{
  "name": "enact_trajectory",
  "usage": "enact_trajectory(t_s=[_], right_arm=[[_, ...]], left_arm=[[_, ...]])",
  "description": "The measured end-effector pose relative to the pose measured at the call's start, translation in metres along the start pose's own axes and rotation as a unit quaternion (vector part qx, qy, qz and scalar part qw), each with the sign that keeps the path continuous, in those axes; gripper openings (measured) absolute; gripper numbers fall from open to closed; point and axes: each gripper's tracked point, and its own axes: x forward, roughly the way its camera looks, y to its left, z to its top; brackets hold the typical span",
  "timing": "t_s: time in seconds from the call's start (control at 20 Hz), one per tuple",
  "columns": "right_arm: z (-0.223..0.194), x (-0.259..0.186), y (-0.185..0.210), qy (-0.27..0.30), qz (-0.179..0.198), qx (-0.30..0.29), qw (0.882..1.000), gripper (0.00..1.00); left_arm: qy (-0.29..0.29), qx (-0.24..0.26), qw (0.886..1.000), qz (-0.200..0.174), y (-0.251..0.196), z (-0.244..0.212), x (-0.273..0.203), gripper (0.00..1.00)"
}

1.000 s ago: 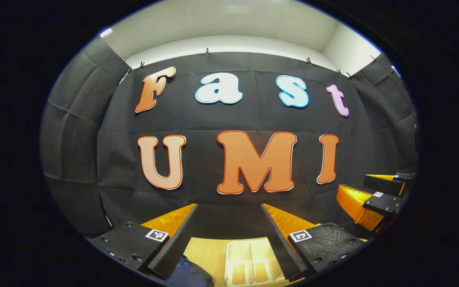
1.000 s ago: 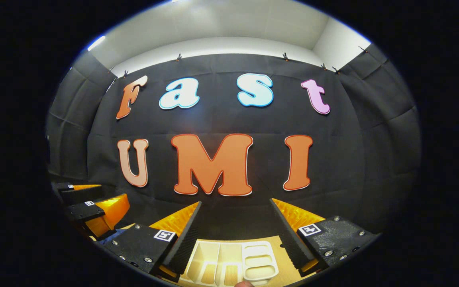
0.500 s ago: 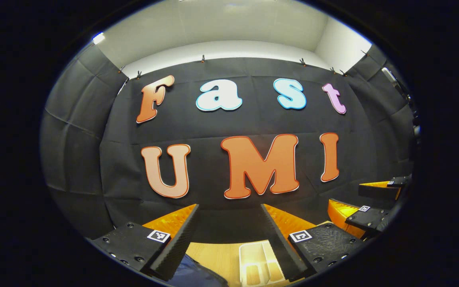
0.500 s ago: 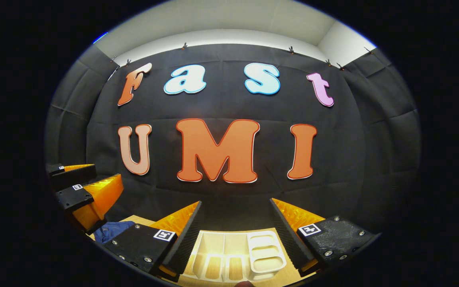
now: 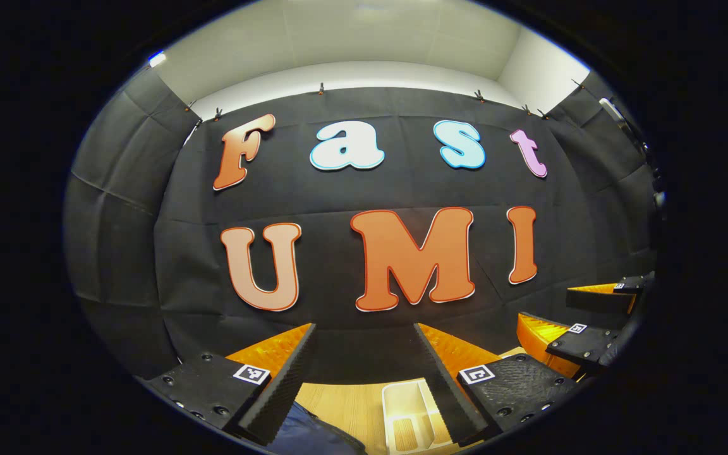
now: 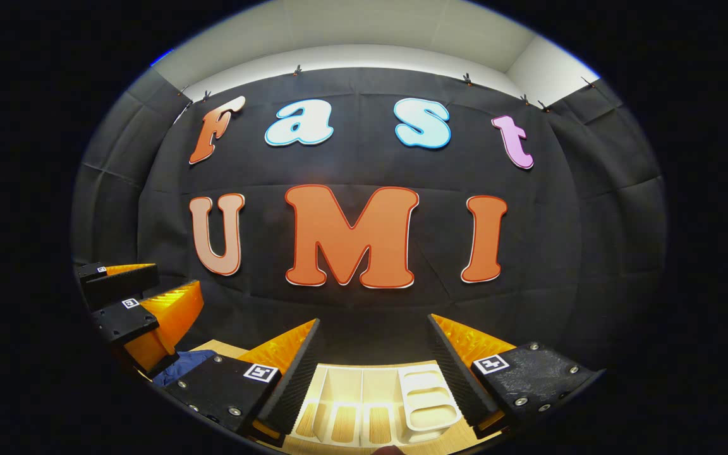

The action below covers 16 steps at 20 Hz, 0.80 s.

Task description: Open the schoolbag, grab two books from the bookshelf and put them into the schoolbag.

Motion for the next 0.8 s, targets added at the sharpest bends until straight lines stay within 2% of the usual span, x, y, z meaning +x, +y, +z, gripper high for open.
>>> enact_trajectory(t_s=[0.25,0.7,0.8], right_arm=[[-0.002,-0.006,0.002,0.004,-0.003,0.001,1.0,0.96],[0.0,-0.01,0.008,0.005,-0.004,-0.002,1.0,0.96],[0.002,-0.01,0.009,0.005,-0.004,0.001,1.0,0.96]], left_arm=[[0.007,0.006,1.0,0.003,0.004,-0.005,-0.003,0.93],[0.012,0.014,1.0,-0.019,-0.006,-0.007,-0.009,0.93],[0.021,0.004,0.999,-0.035,-0.014,-0.012,-0.008,0.93]])
